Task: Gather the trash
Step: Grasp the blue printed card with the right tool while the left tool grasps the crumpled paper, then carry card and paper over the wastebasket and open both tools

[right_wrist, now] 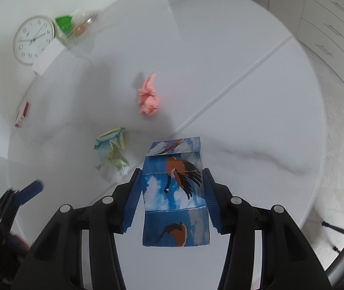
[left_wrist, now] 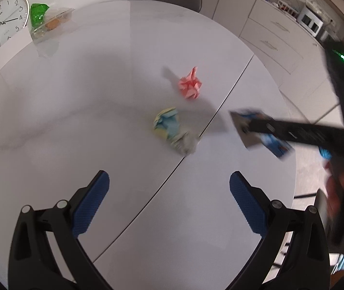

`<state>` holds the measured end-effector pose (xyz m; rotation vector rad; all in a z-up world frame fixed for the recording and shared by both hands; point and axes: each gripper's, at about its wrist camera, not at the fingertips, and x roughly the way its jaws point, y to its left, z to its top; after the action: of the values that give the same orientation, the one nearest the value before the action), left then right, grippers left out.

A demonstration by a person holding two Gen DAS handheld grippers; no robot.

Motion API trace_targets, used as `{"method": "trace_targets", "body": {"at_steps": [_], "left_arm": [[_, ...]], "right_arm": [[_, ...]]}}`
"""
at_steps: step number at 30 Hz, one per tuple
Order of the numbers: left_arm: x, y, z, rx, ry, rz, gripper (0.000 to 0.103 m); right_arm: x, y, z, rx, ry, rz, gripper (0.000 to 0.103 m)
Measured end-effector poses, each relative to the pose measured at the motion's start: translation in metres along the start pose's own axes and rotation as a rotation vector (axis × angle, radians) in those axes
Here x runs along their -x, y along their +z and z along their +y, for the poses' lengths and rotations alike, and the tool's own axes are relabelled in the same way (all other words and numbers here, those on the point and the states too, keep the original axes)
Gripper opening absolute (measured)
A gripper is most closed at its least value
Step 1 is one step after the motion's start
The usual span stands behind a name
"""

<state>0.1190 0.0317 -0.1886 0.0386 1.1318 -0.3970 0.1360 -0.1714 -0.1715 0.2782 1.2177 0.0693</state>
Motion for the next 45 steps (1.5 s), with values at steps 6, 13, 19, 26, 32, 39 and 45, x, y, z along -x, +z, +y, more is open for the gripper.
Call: {"method": "trace_targets", "body": {"at_steps": [6, 13, 19, 26, 32, 39, 45], "left_arm": [[-0.038, 0.019, -0.021, 0.091, 0.046, 0.01, 0.089], [-0.074, 0.029, -0.027, 0.204, 0.179, 0.059, 0.067], [-0.085, 0.026, -0.021, 0.31, 0.164, 0.068, 0.034], [-0.075, 0.019, -0.009, 0.328, 0.103, 0.043, 0.029], [-0.061, 0.015, -0.008, 0.281, 0.079, 0.048, 0.029], [-0.018, 0.01, -0.04, 0.138, 0.042, 0.057, 0.029], [0.01, 0.002, -0.098, 0.008, -0.042, 0.043, 0.03]], "right_arm": [[0.039, -0.02, -0.022, -0.056, -0.016, -0.044, 0.05], [0.072, -0.051, -0.05, -0.098, -0.035, -0.065, 0.05], [0.089, -0.066, -0.064, -0.123, -0.053, -0.078, 0.05], [0.095, -0.079, -0.076, -0.139, -0.046, -0.087, 0.05], [0.091, -0.08, -0.077, -0.147, -0.026, -0.084, 0.05], [0.099, -0.1, -0.088, -0.164, -0.032, -0.091, 0.05], [0.112, -0.148, -0.12, -0.208, -0.097, -0.067, 0.05]]}}
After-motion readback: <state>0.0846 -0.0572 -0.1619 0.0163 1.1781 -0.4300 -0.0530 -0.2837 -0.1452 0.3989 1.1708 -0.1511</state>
